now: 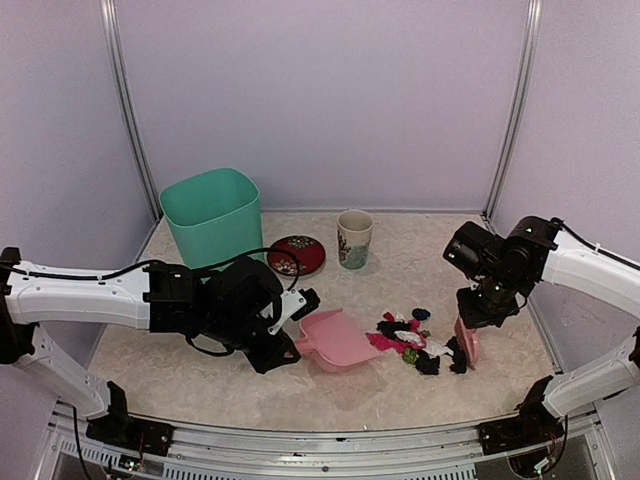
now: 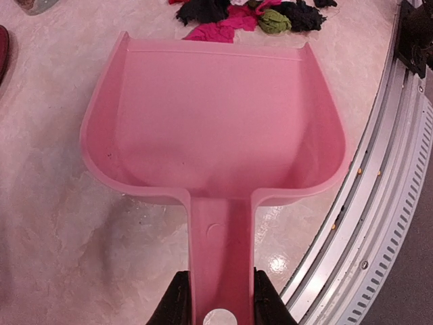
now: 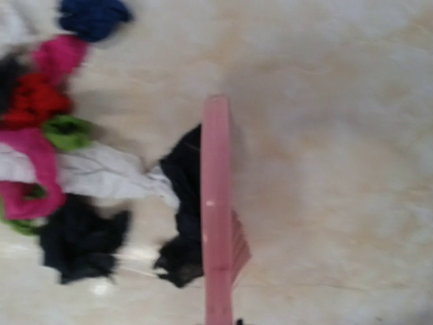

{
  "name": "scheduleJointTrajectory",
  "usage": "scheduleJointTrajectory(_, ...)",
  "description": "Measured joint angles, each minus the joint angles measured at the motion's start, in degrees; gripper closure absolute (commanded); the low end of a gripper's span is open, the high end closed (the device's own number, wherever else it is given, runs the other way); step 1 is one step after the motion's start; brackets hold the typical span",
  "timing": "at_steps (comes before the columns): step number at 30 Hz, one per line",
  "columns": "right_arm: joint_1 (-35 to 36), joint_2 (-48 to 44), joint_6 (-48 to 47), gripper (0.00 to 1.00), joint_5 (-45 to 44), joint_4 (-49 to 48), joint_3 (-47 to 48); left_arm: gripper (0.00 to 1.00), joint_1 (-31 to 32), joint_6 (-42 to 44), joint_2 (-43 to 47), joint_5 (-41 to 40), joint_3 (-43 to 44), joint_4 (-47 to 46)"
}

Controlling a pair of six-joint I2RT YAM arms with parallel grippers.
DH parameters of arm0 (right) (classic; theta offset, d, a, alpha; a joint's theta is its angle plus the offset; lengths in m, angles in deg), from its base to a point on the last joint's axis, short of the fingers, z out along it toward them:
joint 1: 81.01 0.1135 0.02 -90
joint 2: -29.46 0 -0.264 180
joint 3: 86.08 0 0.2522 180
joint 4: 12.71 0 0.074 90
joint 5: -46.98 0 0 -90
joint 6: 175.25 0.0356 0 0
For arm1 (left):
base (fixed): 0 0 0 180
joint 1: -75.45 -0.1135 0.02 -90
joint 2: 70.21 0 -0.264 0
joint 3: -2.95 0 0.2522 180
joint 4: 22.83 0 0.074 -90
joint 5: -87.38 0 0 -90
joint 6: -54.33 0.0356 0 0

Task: Sweep away the paper scraps from the table
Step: Sweep the paper scraps at the center of the board, then sweep the paper scraps into the dustpan.

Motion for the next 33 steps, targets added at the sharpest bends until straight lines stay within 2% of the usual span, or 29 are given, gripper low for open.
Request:
scheduleJointTrajectory(7, 0.00, 0.92, -1.09, 1.00, 3.63, -6.27, -0.26, 1.00, 2.95, 2.43, -5.20, -1.60, 0.02, -0.42)
scheduleJointTrajectory(19, 0.00, 6.23, -4.07, 1.00, 1.07, -9.81, 2.54, 1.00, 2.73, 3.41, -13.05, -6.03, 1.73, -2.86)
scheduleJointTrajectory(33, 0.00, 10.99, -11.78, 1.00, 0.98, -15.65, 4.35, 1.00, 0.79, 5.16, -17.44, -6.10, 4.57, -5.22)
